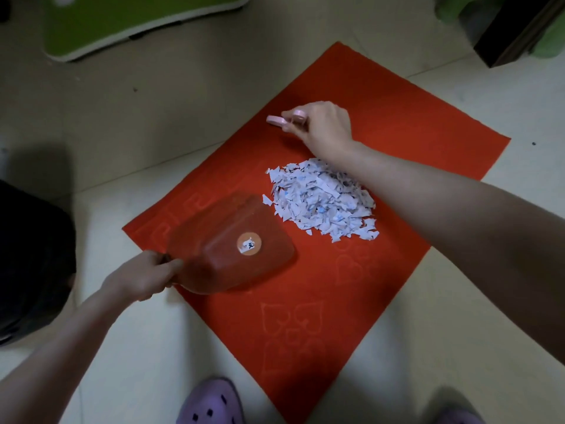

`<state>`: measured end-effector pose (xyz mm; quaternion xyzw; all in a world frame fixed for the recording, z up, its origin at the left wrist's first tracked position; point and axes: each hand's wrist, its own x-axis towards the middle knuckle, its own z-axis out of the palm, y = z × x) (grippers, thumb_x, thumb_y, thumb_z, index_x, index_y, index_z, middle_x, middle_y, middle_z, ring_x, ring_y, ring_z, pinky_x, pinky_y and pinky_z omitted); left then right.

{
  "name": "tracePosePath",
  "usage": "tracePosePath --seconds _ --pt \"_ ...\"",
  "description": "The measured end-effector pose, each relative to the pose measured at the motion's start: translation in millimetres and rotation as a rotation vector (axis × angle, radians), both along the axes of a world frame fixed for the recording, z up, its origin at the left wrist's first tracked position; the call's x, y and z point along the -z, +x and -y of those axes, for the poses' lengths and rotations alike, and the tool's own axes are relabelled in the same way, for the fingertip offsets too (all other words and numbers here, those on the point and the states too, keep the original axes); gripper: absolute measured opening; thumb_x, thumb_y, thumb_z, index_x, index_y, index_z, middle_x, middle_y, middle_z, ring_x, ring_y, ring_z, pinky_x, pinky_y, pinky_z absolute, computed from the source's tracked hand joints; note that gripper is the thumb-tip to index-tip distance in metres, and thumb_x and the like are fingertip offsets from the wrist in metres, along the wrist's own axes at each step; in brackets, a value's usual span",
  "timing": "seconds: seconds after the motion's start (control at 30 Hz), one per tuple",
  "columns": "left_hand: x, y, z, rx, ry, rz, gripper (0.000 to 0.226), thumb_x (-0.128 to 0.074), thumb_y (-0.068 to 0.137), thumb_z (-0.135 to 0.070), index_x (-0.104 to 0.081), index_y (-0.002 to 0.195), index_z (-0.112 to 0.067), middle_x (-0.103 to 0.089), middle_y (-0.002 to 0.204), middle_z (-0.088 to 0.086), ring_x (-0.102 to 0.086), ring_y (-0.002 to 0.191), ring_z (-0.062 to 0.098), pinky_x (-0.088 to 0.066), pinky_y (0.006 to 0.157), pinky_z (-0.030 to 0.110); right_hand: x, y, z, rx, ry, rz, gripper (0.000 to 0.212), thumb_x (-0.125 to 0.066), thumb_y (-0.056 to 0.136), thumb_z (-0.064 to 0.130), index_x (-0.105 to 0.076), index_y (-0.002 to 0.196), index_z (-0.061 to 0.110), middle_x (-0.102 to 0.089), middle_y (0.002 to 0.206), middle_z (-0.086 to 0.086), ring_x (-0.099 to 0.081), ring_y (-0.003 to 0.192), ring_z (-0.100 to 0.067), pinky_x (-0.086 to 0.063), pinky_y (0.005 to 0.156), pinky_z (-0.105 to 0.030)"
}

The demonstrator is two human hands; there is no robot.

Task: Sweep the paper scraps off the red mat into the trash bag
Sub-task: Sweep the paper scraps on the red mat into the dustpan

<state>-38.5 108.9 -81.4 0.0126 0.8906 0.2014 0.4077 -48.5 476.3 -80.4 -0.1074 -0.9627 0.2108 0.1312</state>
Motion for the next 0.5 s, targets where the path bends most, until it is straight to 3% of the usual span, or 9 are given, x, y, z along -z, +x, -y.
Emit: tracePosePath --seconds 0.13,0.23,0.33,0.5 --pt "2.6 1.6 -2.3 -0.027 -0.01 0.034 0.029 -0.055 0.085 -0.027 -0.052 0.063 -0.009 -0.045 0.06 0.008 -0.031 0.053 0.018 -0.021 0.046 0.021 3.8 -13.7 4.6 0.015 -0.007 0.136 0.044 -0.055 0.084 0.063 -0.071 0.101 0.025 -0.073 0.095 0.002 -0.066 0.093 -0.018 -0.044 0.071 -0.029" --pt "0.0 -1.1 -2.0 -0.024 -0.018 0.021 0.029 -0.055 0.081 -0.031 -0.053 0.062 -0.009 -0.046 0.059 0.007 -0.032 0.053 0.019 -0.021 0.045 0.02 12.2 -18.7 13.3 0.014 -0.061 0.268 0.043 -0.058 0.081 0.064 -0.07 0.1 0.027 -0.071 0.099 0.004 -0.065 0.094 -0.017 -0.045 0.071 -0.029" --pt "-6.8 -3.7 0.1 -0.029 -0.044 0.023 0.028 -0.053 0.075 -0.035 -0.053 0.064 -0.01 -0.044 0.062 0.008 -0.031 0.057 0.021 -0.021 0.045 0.02 17.1 -12.0 23.4 -0.092 -0.068 0.311 0.043 -0.058 0.078 0.067 -0.071 0.087 0.027 -0.072 0.094 0.009 -0.066 0.086 -0.013 -0.041 0.066 -0.026" --pt "-11.2 -4.6 -4.6 -0.035 -0.082 0.014 0.03 -0.053 0.083 -0.029 -0.05 0.062 -0.009 -0.039 0.059 0.008 -0.025 0.049 0.018 -0.019 0.045 0.021 8.9 14.2 20.8 -0.376 0.044 0.427 0.019 -0.062 0.089 0.037 -0.07 0.106 0.04 -0.071 0.105 0.009 -0.064 0.097 -0.016 -0.043 0.072 -0.029"
